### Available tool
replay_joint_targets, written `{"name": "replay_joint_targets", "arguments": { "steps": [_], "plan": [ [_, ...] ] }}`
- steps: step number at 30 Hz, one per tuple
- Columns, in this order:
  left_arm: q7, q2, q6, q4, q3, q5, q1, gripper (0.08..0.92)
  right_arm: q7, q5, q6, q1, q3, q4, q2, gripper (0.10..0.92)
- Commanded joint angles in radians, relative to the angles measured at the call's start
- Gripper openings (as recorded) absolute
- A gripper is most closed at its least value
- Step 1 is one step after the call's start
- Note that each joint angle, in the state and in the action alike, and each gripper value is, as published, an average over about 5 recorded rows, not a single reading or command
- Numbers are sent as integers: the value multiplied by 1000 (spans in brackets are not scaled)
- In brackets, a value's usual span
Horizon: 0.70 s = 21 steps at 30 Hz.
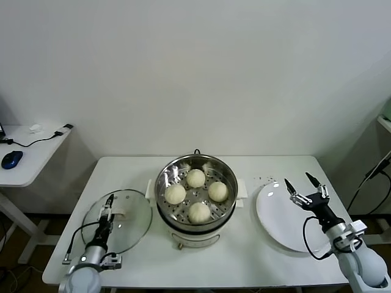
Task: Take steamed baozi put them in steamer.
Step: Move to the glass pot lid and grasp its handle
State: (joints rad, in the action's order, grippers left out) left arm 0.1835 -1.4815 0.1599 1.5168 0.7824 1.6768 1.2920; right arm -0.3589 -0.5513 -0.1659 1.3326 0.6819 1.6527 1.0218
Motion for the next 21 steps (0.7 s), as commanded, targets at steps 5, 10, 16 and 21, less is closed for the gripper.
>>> {"name": "replay_joint_targets", "arguments": {
  "steps": [5,10,16,21],
  "plan": [
    [29,-3,-2,-81,-15,-25,-47,763,-14,7,-16,19,39,-25,15,823],
    [31,-2,4,-82,-15,-41,-45,627,-22,13,-26,20,46,-40,22,823],
    [30,5,18,-74,-8,-64,-38,453,-30,16,-34,15,55,-54,25,823],
    [24,16,37,-40,0,-87,-24,306,-35,15,-40,12,65,-64,25,823]
  ]
}}
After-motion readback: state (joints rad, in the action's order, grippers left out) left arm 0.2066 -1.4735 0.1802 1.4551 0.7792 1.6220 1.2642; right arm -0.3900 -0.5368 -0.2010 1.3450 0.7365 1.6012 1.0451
